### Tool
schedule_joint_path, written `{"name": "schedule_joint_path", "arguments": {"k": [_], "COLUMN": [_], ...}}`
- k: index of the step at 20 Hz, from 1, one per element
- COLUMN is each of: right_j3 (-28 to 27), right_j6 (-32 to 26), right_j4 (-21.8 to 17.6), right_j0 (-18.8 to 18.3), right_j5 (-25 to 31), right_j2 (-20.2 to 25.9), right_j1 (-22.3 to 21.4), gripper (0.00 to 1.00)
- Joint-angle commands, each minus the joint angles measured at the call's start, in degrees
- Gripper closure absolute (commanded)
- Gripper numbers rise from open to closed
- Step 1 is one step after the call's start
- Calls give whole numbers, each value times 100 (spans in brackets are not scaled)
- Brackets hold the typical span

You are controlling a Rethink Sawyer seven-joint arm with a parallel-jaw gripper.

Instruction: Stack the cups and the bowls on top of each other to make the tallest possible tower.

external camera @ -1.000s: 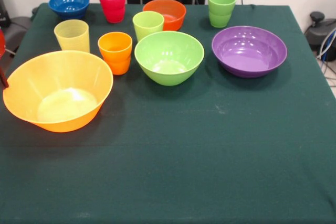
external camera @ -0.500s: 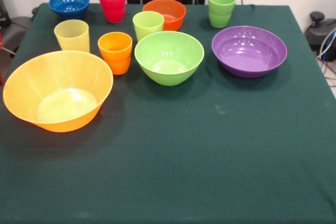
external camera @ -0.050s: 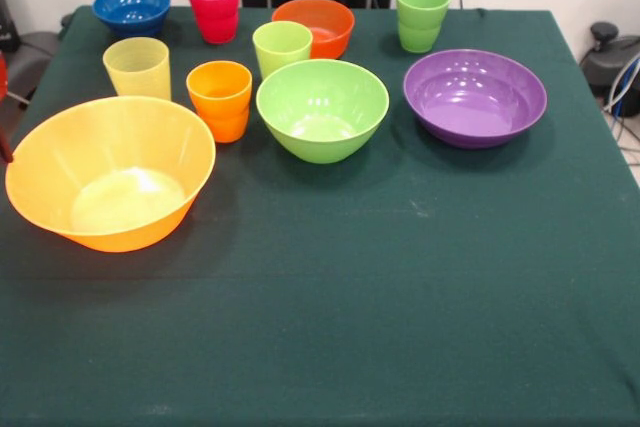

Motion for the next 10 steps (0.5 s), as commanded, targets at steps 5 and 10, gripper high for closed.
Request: {"name": "schedule_joint_path", "arguments": {"k": [5,10], "right_j3": [504,575], "right_j6": [-1236,-1188], "right_j4": [-244,-259], "right_j0": [76,64], "right_j5": [223,143], "right_j2": [17,14], "right_j1": [38,57], "gripper": [0,0]}}
